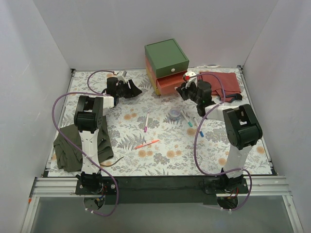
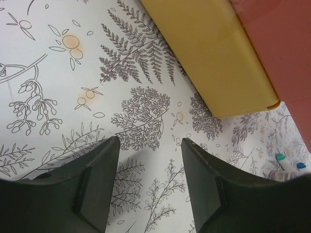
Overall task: Sort the stationery into containers
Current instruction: Open the drawer in the storage box.
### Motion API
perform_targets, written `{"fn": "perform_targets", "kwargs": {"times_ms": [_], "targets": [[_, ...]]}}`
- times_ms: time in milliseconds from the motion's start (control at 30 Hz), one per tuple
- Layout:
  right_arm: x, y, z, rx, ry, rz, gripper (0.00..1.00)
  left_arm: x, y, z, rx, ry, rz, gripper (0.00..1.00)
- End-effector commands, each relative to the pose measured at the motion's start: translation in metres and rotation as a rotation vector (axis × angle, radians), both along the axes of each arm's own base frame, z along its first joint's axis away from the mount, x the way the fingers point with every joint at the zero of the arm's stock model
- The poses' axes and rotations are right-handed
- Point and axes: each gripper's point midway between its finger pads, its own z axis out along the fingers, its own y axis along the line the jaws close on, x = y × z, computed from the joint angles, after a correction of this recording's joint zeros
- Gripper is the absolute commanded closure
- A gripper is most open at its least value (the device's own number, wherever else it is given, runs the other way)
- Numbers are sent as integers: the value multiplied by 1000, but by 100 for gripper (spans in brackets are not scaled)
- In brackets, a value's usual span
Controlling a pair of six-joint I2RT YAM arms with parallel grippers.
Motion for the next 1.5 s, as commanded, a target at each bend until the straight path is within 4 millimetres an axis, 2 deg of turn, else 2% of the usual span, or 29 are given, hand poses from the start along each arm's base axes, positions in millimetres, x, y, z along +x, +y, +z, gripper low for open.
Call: {"fn": "perform_targets", "kwargs": {"times_ms": [0,133,300,533,567,633,667,700,767,867,1000,1033,1100,1133,1200,1233,1267,1333,1367,1400,1433,1467], "targets": [[-10,-12,23,-5,-52,-23,99,-4,-6,14,-4,-29,-19,47],[-28,-15,21,-17,-44,1,99,-7,-6,17,-3,-37,-18,47],[-37,-17,28,-13,-54,6,99,-11,-6,19,4,-37,-22,47],[-53,-14,27,-14,-37,36,99,-16,-8,20,12,-35,-22,47],[-54,-14,26,-13,-32,36,94,-17,-9,19,14,-30,-20,46],[-54,-14,22,-16,-19,39,73,-17,-9,18,20,-27,-14,44],[-53,-15,19,-21,-9,32,60,-17,-9,18,22,-23,-13,36],[-51,-16,19,-19,-3,25,54,-17,-9,18,22,-20,-10,35],[-48,-15,19,-22,-4,23,48,-17,-9,20,25,-23,-6,35],[-47,-15,25,-27,-17,24,44,-14,-6,27,36,-37,5,34],[-60,-18,36,-52,-1,42,43,-13,-1,44,52,-53,26,34],[-63,-20,39,-57,9,42,42,-13,1,55,53,-65,35,34],[-71,-22,48,-70,18,51,40,-18,7,58,70,-38,46,34],[-80,-25,35,-96,86,53,40,-20,10,61,91,-42,43,33],[-90,-33,34,-133,116,50,40,-32,19,64,135,-10,63,33],[-101,-38,20,-165,182,48,41,-41,24,58,167,30,63,33],[-107,-42,15,-194,203,52,42,-47,26,68,176,29,74,33],[-119,-47,13,-219,231,57,42,-60,30,65,206,59,70,34],[-129,-51,5,-236,282,65,42,-75,33,56,230,129,60,34],[-134,-51,8,-241,275,75,43,-81,34,62,242,137,55,34],[-145,-50,1,-250,313,109,43,-88,33,62,249,153,38,34],[-154,-50,-4,-262,345,130,43,-102,31,57,284,189,1,34]]}}
